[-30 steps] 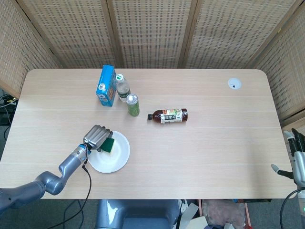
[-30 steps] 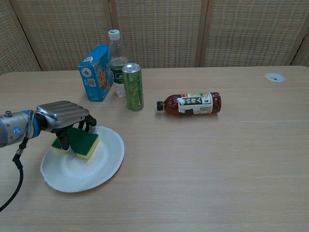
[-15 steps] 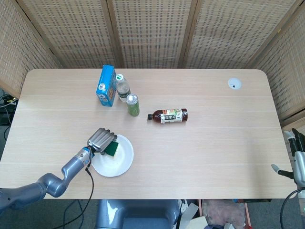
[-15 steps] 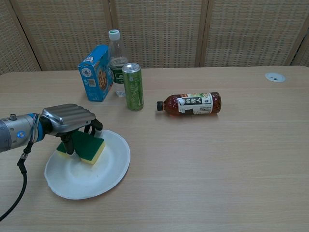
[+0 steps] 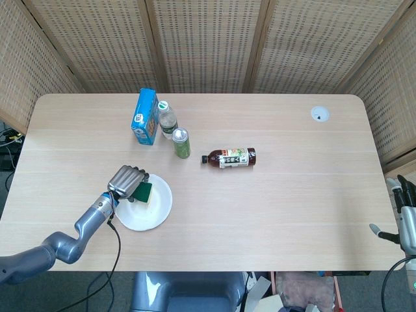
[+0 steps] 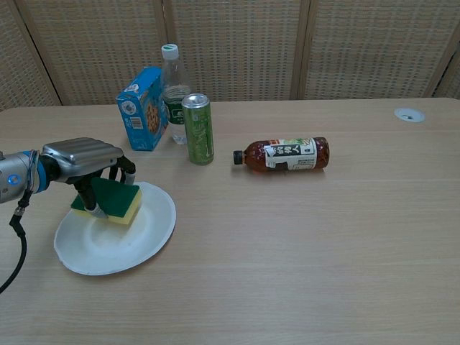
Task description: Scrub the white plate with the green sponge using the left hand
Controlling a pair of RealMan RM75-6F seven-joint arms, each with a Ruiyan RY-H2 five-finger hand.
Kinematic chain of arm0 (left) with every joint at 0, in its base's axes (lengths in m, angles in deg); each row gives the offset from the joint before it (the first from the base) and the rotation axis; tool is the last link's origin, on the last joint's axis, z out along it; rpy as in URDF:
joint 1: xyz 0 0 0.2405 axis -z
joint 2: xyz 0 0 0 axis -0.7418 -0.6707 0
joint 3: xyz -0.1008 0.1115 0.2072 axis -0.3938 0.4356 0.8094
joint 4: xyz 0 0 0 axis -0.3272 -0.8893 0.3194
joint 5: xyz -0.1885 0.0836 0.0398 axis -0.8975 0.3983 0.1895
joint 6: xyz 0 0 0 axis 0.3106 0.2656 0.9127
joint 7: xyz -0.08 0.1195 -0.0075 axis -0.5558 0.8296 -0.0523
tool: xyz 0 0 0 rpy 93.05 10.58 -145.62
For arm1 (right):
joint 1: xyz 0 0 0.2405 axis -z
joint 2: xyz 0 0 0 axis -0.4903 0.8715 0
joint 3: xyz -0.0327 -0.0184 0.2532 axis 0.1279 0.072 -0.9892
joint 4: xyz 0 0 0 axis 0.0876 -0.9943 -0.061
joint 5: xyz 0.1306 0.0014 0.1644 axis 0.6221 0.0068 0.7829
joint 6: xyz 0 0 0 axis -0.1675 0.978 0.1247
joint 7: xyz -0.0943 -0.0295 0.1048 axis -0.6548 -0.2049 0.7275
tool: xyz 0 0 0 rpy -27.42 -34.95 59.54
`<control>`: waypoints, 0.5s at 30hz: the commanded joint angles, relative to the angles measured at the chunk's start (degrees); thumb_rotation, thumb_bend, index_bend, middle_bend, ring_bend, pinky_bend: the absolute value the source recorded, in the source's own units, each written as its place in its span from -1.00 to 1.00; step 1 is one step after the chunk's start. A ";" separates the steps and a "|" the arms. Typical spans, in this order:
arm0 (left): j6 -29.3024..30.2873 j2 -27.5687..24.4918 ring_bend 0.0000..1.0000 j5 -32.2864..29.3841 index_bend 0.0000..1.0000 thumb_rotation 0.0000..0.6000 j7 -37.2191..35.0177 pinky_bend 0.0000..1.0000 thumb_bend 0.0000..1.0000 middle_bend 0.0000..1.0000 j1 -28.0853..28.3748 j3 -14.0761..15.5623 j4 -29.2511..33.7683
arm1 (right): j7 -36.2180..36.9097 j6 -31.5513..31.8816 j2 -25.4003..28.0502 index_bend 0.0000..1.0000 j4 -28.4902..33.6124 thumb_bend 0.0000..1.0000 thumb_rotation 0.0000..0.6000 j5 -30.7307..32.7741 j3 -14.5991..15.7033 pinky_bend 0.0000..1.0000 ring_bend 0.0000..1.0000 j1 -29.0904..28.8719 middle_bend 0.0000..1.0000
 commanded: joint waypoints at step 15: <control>-3.34 2.35 -0.20 -1.00 0.12 1.00 2.75 -0.06 -0.73 -0.14 0.94 1.09 0.82 | 0.83 -0.30 0.26 -0.88 -0.35 -1.00 1.00 0.43 -0.23 -1.00 -1.00 -0.03 -1.00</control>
